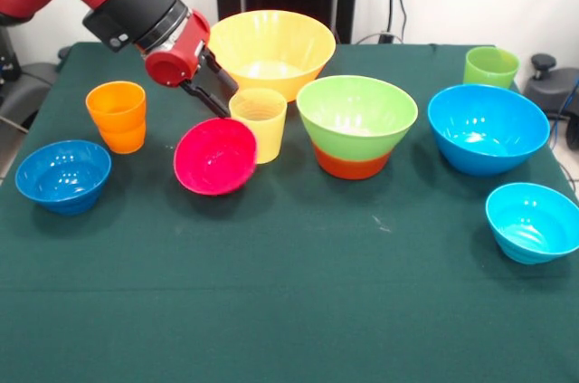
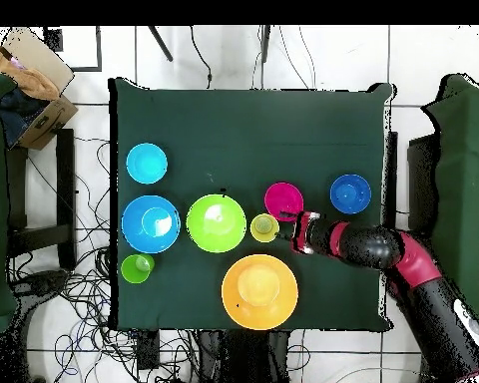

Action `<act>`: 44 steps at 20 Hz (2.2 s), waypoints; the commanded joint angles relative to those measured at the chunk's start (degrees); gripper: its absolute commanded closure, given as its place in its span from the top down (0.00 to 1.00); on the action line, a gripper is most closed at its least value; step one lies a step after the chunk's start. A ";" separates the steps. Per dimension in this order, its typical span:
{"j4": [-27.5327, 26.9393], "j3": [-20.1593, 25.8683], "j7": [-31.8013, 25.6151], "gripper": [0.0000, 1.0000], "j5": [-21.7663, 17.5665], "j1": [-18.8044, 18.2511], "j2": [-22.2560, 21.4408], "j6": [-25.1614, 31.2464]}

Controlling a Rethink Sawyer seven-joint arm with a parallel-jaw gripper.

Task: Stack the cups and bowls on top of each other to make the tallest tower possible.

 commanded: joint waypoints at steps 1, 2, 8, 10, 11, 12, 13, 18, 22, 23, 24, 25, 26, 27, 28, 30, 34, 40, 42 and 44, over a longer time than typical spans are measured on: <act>-0.06 1.09 -8.78 1.00 -5.10 1.15 -0.35 -3.76; 0.19 1.49 -8.40 1.00 -5.25 0.98 -0.38 -4.40; 0.63 2.25 -7.83 1.00 -6.03 0.62 -0.16 -4.99; 0.39 2.34 -7.99 1.00 -6.18 0.56 0.00 -4.91; 0.34 2.34 -8.17 1.00 -6.29 0.50 0.13 -4.96; 0.29 2.30 -8.21 1.00 -6.44 0.48 0.17 -5.20; 0.31 2.25 -8.24 1.00 -6.60 0.48 0.21 -5.48; -0.33 1.83 -9.32 1.00 -7.65 0.09 2.46 -8.08; -2.53 0.71 -13.07 1.00 -8.53 -0.75 6.37 -8.33; -2.73 0.65 -13.48 1.00 -8.76 -0.91 6.73 -8.34; -2.98 0.59 -13.76 1.00 -9.06 -0.99 7.08 -8.40; -3.19 0.57 -13.94 1.00 -9.44 -1.01 7.45 -8.65; -3.39 0.54 -14.12 1.00 -9.83 -1.04 7.82 -8.89; -3.70 0.54 -14.46 1.00 -10.16 -1.17 8.44 -9.21; -4.01 0.55 -15.00 1.00 -10.48 -1.29 9.06 -9.45; -4.57 0.51 -15.92 1.00 -11.17 -1.44 10.27 -10.07; -5.89 0.37 -17.89 1.00 -12.26 -1.90 12.15 -10.56; -5.28 1.36 -16.66 1.00 -13.63 -1.99 11.60 -11.49; -5.10 1.85 -16.31 1.00 -14.55 -2.10 11.40 -12.46; -4.86 2.06 -15.19 1.00 -15.56 -1.89 10.70 -13.63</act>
